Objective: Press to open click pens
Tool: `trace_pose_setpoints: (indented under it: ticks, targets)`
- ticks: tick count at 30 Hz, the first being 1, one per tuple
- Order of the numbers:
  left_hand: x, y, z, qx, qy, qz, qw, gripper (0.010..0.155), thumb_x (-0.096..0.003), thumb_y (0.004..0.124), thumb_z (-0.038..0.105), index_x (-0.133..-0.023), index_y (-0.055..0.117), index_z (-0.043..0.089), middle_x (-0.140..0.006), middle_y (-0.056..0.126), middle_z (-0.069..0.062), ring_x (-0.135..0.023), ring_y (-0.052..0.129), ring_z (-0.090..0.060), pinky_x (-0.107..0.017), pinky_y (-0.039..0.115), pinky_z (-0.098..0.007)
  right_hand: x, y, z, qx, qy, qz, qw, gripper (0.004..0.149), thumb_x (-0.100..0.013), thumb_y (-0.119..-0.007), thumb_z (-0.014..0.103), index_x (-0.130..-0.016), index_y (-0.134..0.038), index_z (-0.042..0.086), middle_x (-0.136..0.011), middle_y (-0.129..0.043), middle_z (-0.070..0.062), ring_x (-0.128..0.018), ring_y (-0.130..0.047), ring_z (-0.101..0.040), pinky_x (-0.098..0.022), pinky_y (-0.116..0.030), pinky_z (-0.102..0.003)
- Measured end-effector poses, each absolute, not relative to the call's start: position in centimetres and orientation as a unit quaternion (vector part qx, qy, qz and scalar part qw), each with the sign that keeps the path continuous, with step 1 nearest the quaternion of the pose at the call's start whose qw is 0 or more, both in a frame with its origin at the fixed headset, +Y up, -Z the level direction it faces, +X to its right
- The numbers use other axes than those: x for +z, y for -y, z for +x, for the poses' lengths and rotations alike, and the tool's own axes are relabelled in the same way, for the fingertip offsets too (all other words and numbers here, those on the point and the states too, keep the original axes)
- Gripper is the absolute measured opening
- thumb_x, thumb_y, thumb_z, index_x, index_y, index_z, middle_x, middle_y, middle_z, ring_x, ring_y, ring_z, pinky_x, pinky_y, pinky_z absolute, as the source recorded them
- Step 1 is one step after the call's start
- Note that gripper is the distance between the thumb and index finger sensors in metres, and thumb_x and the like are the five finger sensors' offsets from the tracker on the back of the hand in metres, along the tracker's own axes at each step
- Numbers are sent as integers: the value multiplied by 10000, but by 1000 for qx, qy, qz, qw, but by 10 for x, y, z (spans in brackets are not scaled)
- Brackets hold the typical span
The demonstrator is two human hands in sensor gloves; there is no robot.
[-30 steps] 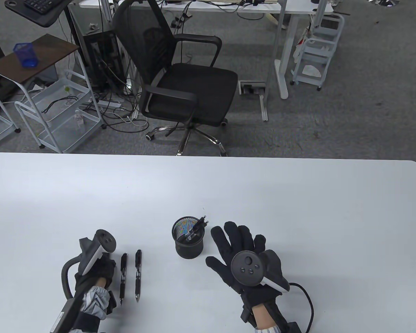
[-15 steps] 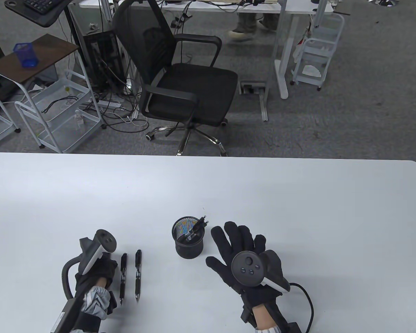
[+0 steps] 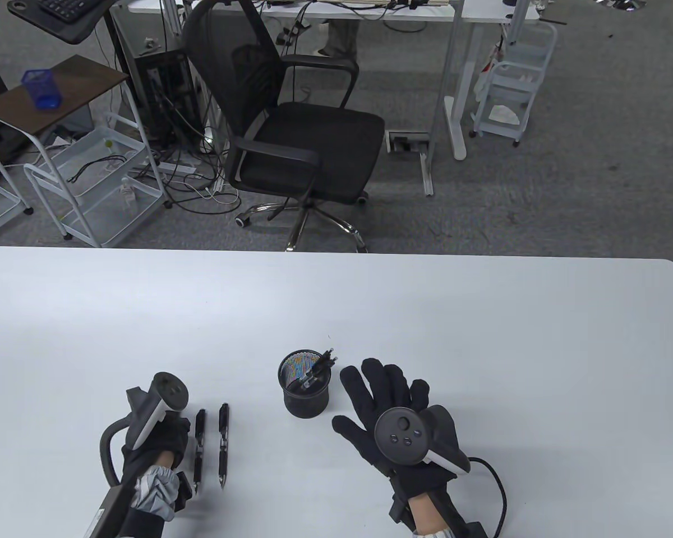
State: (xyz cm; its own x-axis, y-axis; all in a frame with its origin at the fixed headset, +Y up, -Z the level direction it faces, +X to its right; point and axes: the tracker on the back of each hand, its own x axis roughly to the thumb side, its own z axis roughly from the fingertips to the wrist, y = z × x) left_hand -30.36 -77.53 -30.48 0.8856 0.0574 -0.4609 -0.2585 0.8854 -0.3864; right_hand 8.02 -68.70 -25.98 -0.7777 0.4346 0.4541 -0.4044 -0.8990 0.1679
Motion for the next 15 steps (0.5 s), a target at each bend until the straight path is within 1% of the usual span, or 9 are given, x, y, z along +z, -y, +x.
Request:
trace_pose_setpoints:
  ticks: [3, 5, 6, 7, 10, 15]
  targets:
    - [-300, 759, -296, 82, -212, -215, 950, 640, -692, 727, 382, -1205, 475, 94, -1176, 596, -249, -965, 790, -460, -714, 772, -511, -259, 685, 78, 941, -27, 253, 224, 725, -677, -516, 501, -1237, -224, 145, -1250, -99, -303, -1062, -139, -647, -616, -53, -837]
    - [-296, 743, -286, 76, -193, -194, 959, 628, -705, 685, 398, -1213, 460, 106, -1206, 542, -249, -995, 733, -500, -725, 725, -567, -258, 685, 77, 941, -26, 255, 222, 724, -677, -515, 501, -1237, -225, 145, -1250, -97, -302, -1063, -140, -645, -616, -53, -837]
    - [-295, 738, -283, 74, -186, -185, 962, 623, -705, 684, 397, -1211, 463, 109, -1210, 535, -245, -1006, 722, -500, -727, 716, -578, -258, 685, 77, 941, -27, 255, 222, 721, -678, -515, 499, -1237, -225, 147, -1250, -98, -303, -1063, -140, -646, -616, -53, -837]
    - [-292, 729, -276, 72, -175, -172, 967, 620, -707, 678, 400, -1211, 466, 108, -1211, 533, -245, -1012, 712, -503, -729, 708, -586, -258, 686, 76, 941, -28, 255, 221, 721, -678, -516, 499, -1237, -226, 146, -1250, -99, -302, -1063, -140, -646, -616, -54, -837]
    - [-285, 708, -256, 76, -135, -150, 976, 609, -710, 672, 404, -1208, 481, 109, -1213, 537, -243, -1037, 673, -516, -751, 627, -651, -259, 688, 75, 942, -33, 254, 217, 718, -679, -515, 496, -1236, -225, 148, -1250, -100, -304, -1063, -141, -646, -616, -55, -837]
    - [-270, 682, -224, 89, -71, -101, 988, 607, -715, 661, 428, -1216, 482, 134, -1241, 508, -220, -1094, 550, -560, -760, 485, -745, -260, 692, 75, 943, -40, 252, 213, 717, -680, -515, 494, -1236, -226, 145, -1248, -98, -306, -1061, -139, -649, -615, -53, -837]
